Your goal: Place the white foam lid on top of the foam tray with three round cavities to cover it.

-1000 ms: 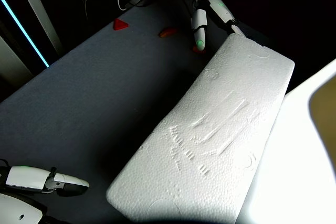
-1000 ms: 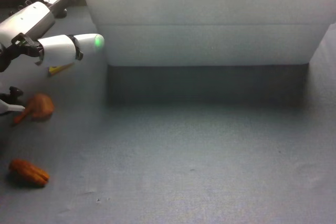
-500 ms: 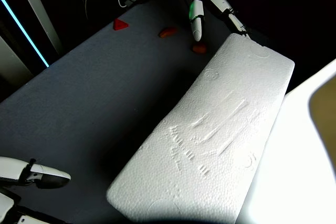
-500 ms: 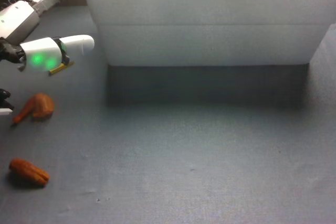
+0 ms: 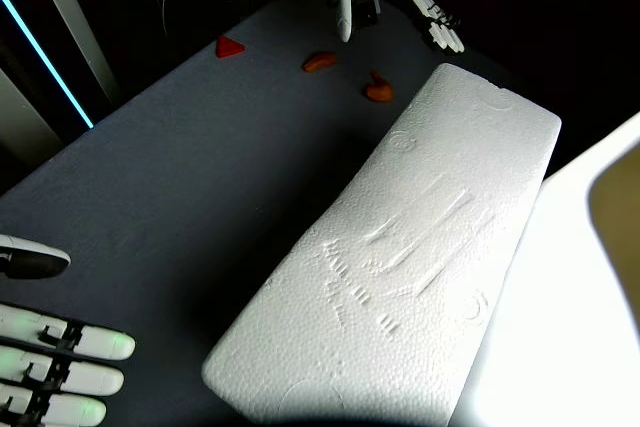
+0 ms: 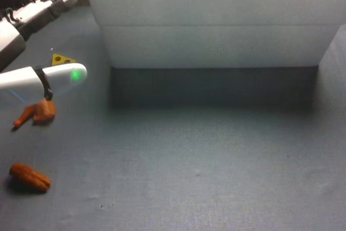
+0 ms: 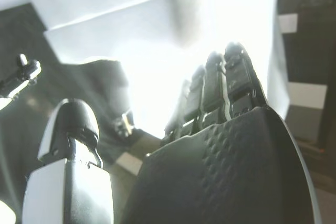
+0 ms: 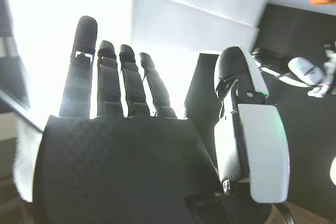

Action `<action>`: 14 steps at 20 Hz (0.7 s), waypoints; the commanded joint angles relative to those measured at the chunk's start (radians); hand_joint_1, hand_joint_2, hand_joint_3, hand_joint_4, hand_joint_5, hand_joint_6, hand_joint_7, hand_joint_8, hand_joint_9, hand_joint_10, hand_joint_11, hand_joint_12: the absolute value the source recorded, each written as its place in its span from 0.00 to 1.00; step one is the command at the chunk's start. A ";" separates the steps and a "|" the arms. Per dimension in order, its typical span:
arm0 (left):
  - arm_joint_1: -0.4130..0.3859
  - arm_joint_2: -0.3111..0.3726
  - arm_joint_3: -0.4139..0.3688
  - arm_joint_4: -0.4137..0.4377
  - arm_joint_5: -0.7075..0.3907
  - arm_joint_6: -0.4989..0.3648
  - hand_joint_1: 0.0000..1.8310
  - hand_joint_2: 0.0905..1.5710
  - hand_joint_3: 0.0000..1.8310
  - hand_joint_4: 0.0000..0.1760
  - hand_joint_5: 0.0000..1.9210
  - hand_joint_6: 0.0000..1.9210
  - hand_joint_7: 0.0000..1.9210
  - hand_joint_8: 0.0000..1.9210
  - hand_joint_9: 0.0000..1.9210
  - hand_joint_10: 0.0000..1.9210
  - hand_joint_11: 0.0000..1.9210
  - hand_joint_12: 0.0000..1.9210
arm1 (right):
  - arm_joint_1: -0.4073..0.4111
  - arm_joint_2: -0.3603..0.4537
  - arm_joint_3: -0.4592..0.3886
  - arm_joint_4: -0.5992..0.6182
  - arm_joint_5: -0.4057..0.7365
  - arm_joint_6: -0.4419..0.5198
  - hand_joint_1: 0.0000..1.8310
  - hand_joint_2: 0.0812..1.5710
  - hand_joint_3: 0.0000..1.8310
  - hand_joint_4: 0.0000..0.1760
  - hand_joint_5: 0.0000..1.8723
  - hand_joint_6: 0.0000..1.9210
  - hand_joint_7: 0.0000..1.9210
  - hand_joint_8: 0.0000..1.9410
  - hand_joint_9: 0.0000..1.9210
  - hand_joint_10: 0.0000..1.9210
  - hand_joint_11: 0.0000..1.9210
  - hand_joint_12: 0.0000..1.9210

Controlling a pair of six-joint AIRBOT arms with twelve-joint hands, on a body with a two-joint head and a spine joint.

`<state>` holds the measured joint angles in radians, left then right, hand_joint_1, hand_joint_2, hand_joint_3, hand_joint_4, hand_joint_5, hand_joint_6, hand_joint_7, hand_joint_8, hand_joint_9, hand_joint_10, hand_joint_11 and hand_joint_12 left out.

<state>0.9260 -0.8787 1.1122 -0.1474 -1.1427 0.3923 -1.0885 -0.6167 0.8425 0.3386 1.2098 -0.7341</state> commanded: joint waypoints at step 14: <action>-0.113 -0.103 0.012 0.258 -0.057 -0.157 0.16 0.78 0.00 0.00 0.02 0.00 0.00 0.00 0.01 0.00 0.00 0.08 | -0.007 -0.039 -0.002 -0.159 0.152 0.086 0.20 0.87 0.00 0.00 0.00 0.00 0.00 0.00 0.00 0.00 0.00 0.02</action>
<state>0.8223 -0.9855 1.1198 0.1345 -1.0847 0.2386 -1.0969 -0.6651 0.8379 0.1600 1.2465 -0.6537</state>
